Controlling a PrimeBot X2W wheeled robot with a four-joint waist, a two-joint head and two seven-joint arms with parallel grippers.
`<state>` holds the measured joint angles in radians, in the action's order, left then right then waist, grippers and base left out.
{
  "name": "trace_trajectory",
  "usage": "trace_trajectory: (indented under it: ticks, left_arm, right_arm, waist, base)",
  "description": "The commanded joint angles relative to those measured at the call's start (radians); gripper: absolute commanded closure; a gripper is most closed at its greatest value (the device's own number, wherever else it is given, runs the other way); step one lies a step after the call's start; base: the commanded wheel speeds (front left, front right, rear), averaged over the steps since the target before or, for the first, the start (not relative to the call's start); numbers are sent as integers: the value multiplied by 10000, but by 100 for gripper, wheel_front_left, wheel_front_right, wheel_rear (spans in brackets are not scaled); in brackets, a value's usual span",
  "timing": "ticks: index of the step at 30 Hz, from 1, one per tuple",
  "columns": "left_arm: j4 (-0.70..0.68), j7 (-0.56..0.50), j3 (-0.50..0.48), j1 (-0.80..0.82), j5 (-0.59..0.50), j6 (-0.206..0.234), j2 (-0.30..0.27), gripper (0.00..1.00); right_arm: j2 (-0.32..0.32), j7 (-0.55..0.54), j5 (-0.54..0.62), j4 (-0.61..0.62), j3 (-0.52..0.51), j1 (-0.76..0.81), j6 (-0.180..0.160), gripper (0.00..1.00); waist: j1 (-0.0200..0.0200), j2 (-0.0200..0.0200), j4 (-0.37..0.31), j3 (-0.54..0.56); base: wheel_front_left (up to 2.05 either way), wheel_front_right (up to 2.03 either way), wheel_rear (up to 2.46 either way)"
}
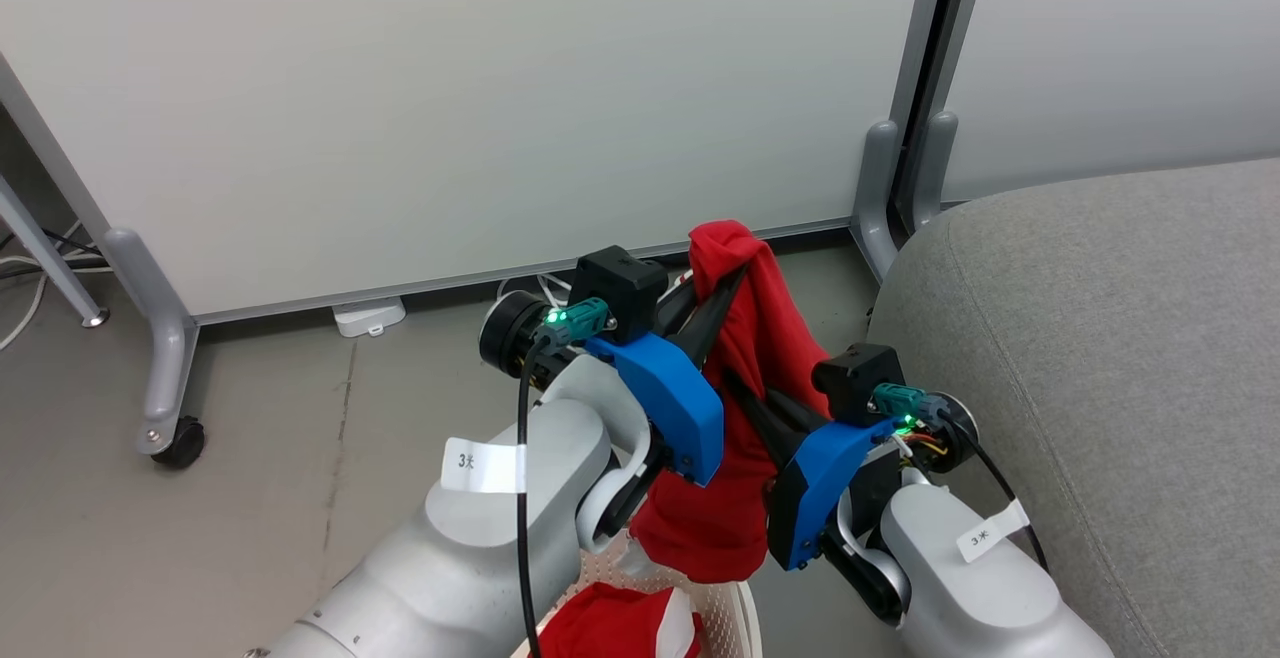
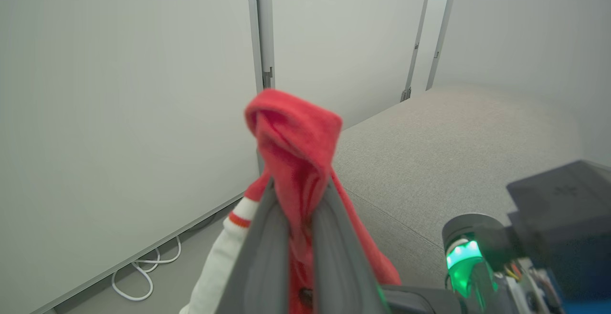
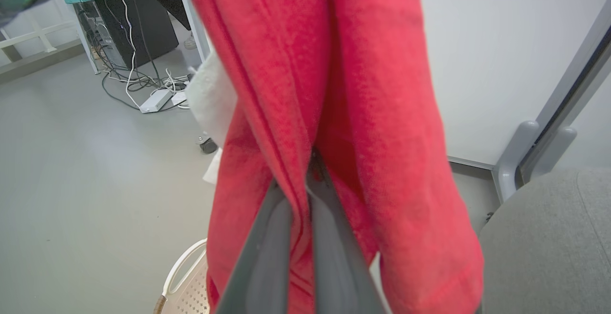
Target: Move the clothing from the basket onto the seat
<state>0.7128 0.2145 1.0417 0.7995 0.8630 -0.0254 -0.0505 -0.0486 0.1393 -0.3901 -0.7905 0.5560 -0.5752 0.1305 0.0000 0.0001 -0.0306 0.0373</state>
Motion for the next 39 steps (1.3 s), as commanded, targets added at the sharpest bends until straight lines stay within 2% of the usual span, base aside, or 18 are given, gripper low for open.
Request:
trace_trajectory:
  ticks: [1, 27, 29, 30, 34, 39]
  left_arm:
    - [9, 112, -17, 202, 85, 58, 3, 100]
    - [201, 298, 311, 364, 404, 164, 3, 100]
    - [168, 387, 216, 376, 286, 244, -20, 45]
    - [122, 431, 143, 316, 225, 283, -67, 0]
    - [-319, 506, -205, -251, -178, 453, -458, 0]
    - [-1966, 507, -1271, -1549, -1304, 737, -1255, 0]
  right_arm:
    - [-33, 43, -62, -80, 55, -101, 5, 100]
    - [-33, 141, -217, -222, 284, -179, 5, 100]
    - [-33, 159, -199, -213, 286, -184, 5, 100]
    - [-33, 167, -192, -203, 281, -181, 5, 100]
    - [-33, 247, -150, -102, 215, -221, 5, 100]
    - [-31, 315, -35, 14, 74, -269, 5, 100]
  waist:
    - [0, -1, 1, 7]
    - [0, -1, -38, -16]
    - [0, -1, -56, -33]
    - [0, -1, -68, -43]
    - [0, -1, -145, -123]
    - [0, -1, -196, -287]
  base:
    - [0, 0, 0]
    - [0, 0, 0]
    - [0, 0, 0]
    - [0, 0, 0]
    - [0, 0, 0]
    - [0, 0, 0]
